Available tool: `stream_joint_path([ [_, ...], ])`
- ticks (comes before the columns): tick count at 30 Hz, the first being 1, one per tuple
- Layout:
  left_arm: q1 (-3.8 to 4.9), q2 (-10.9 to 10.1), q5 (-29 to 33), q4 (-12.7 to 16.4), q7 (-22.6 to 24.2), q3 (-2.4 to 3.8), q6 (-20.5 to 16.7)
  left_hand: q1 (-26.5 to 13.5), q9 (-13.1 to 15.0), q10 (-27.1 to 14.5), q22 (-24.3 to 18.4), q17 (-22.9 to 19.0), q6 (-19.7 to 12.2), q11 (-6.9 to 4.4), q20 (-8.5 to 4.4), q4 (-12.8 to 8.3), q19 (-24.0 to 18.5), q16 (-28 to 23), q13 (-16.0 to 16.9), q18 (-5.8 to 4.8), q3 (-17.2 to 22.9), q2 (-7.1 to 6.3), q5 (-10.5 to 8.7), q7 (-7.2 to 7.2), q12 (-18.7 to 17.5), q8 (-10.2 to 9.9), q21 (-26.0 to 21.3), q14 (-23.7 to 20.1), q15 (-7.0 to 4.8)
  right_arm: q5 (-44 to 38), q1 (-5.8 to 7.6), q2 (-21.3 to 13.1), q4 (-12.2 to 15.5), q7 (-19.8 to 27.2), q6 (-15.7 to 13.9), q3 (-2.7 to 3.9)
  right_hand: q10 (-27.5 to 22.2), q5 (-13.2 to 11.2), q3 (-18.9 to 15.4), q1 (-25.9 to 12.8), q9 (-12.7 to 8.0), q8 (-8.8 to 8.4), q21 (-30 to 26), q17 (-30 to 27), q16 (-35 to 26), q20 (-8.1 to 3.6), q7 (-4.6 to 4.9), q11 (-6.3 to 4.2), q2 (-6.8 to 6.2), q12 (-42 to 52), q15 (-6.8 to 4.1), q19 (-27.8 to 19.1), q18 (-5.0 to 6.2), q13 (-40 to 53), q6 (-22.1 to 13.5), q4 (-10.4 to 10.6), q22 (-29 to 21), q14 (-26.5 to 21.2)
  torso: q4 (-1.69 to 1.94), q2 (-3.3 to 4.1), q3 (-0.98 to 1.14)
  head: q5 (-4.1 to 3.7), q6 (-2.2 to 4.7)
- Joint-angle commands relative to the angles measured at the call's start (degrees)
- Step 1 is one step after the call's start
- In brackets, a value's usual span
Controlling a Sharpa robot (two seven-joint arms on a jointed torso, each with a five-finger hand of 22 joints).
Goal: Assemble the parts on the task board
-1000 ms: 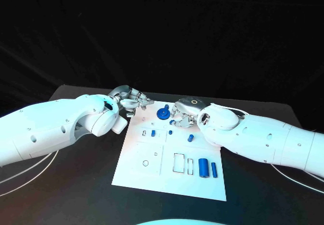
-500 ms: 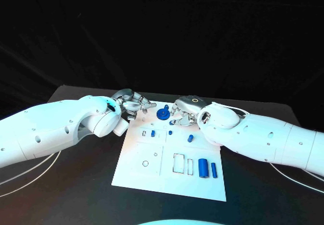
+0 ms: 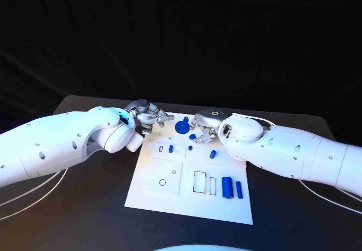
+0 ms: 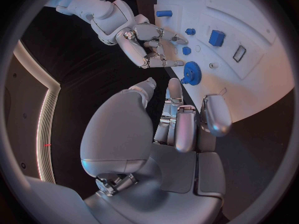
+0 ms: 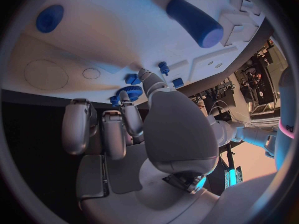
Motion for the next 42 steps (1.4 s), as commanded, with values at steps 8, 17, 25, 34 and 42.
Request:
stream_joint_path([
  [8,0.01,-0.15,-0.29,0.22,0.28,0.04,0.33,-0.06,-0.32,0.38,0.11,4.39,0.36,-0.09,-0.08,-0.18,0.35,0.36,-0.13,-0.91,-0.52,0.26,-0.1,0.02,0.39,-0.4,0.34,2.49,-0.34,-0.58,0.02,0.56,-0.99,0.67,3.42,-0.01,0.29,0.65,0.02,1.8,0.23,0.51,0.19,9.66,0.41,0.65,-0.33,0.06,1.51,0.42,0.38,0.17,-0.44,0.71,0.67,-0.41,8.02,4.61,-0.04,0.01,0.02,0.23,-0.21],
  [17,0.01,-0.24,-0.4,0.26,0.28,0.05,0.39,0.32,-0.6,0.33,0.15,4.39,0.5,-0.11,-0.09,-0.27,0.37,0.38,-0.19,-0.91,-0.69,0.45,-0.1,0.01,0.44,-0.48,0.37,2.49,-0.35,-0.1,0.01,0.67,-0.86,1.62,4.43,-0.01,1.03,1.24,1.11,2.02,0.76,1.78,0.48,9.56,0.33,0.31,-1.07,-0.6,2.94,1.12,-0.14,0.39,-0.49,1.41,3.62,-0.39,8.31,4.57,-0.03,0.01,0.1,0.27,-0.39],
  [25,0.01,-0.29,-0.55,0.29,0.21,0.05,0.5,0.74,-0.83,0.3,0.22,4.42,0.7,-0.14,-0.1,-0.38,0.39,0.42,-0.25,-0.92,-0.84,0.61,-0.1,-0.02,0.49,-0.51,0.4,2.5,-0.36,0.15,-0.01,0.78,-1.18,1.8,7.12,-0.03,1.17,1.37,1.63,2.1,0.84,2.03,0.51,9.54,0.31,0.13,-1.37,-0.86,3.34,1.2,-0.36,0.43,-0.49,1.51,4.31,-0.41,8.38,4.57,-0.02,0.01,0.08,0.27,-0.58],
  [34,0.01,-0.36,-0.6,0.31,0.15,0.05,0.55,0.74,-0.83,0.3,0.22,4.42,0.7,-0.14,-0.1,-0.38,0.39,0.42,-0.25,-0.92,-0.84,0.61,-0.1,-0.02,0.49,-0.51,0.4,2.5,-0.36,0.12,-0.03,0.89,-1.62,1.3,10.24,-0.06,1.06,1.38,1.72,2.1,0.82,2.01,0.27,9.5,0.28,0.08,-1.41,-0.91,3.31,1.06,-0.41,0.33,-0.44,1.35,4.34,-0.45,8.29,4.56,-0.06,0.0,0.04,0.24,-0.67],
  [42,0.01,-0.5,-0.6,0.36,0.06,0.05,0.54,0.74,-0.83,0.3,0.22,4.42,0.7,-0.14,-0.1,-0.38,0.39,0.42,-0.25,-0.92,-0.84,0.61,-0.1,-0.02,0.49,-0.51,0.4,2.5,-0.36,0.03,-0.04,0.86,-1.67,0.78,11.92,-0.07,0.6,2.1,1.65,1.67,0.65,1.69,-0.23,9.49,0.26,-0.03,-1.27,-0.85,2.57,0.55,-0.42,0.1,-0.37,0.85,3.98,-0.48,8.16,4.55,-0.05,-0.01,0.05,0.31,-0.75],
])
